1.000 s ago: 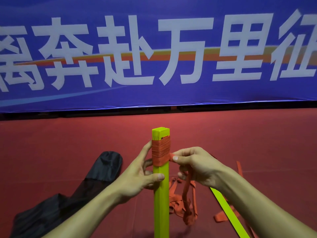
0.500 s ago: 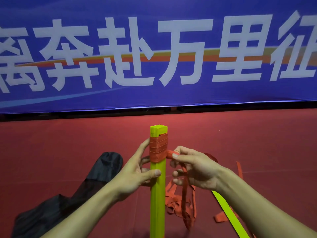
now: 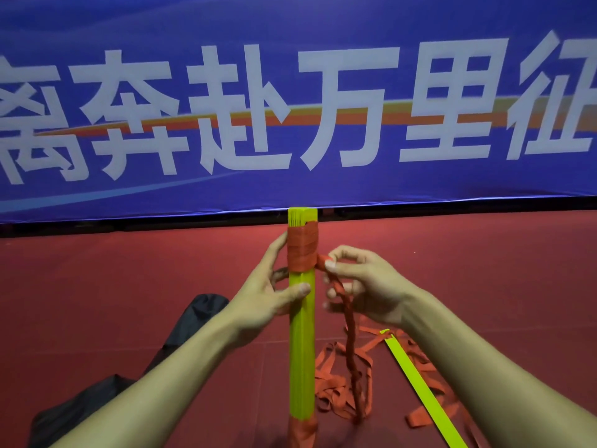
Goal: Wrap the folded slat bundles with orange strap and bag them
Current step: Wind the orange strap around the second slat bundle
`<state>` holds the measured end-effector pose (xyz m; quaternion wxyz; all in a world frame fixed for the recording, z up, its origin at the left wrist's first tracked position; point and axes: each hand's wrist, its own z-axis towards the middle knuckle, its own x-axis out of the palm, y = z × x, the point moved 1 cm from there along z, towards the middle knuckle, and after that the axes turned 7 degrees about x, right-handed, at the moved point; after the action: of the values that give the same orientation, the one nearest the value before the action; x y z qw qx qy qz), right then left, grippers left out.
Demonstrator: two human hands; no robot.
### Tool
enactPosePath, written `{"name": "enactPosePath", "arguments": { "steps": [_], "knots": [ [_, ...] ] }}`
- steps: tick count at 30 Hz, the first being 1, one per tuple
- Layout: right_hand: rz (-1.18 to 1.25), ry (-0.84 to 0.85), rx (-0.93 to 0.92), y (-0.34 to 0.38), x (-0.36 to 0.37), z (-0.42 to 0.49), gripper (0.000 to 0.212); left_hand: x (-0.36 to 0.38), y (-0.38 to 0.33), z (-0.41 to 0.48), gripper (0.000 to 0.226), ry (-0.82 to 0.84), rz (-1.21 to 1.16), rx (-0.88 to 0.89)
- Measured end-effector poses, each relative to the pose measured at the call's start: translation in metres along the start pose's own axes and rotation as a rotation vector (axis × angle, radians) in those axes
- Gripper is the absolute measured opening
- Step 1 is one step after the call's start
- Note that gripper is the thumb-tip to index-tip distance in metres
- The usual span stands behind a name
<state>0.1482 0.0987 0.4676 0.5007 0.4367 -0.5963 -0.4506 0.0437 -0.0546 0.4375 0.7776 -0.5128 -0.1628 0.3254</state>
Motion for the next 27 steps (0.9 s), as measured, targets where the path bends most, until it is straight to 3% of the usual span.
{"name": "enactPosePath", "arguments": {
  "steps": [7, 13, 18, 27],
  "knots": [
    [0.029, -0.013, -0.183, 0.023, 0.015, 0.015, 0.022, -0.003, -0.026, 0.020, 0.080, -0.036, -0.019, 0.064],
    [-0.234, -0.301, -0.398, 0.004, 0.028, 0.015, 0.032, -0.001, -0.013, 0.005, 0.079, -0.087, 0.105, 0.116],
    [-0.335, -0.483, -0.457, -0.009, 0.028, 0.017, 0.039, 0.005, -0.010, 0.003, 0.080, -0.143, 0.201, 0.157],
    [-0.408, -0.518, -0.432, -0.002, 0.030, 0.013, 0.036, 0.015, -0.013, 0.003, 0.077, -0.252, 0.298, 0.204]
  ]
}}
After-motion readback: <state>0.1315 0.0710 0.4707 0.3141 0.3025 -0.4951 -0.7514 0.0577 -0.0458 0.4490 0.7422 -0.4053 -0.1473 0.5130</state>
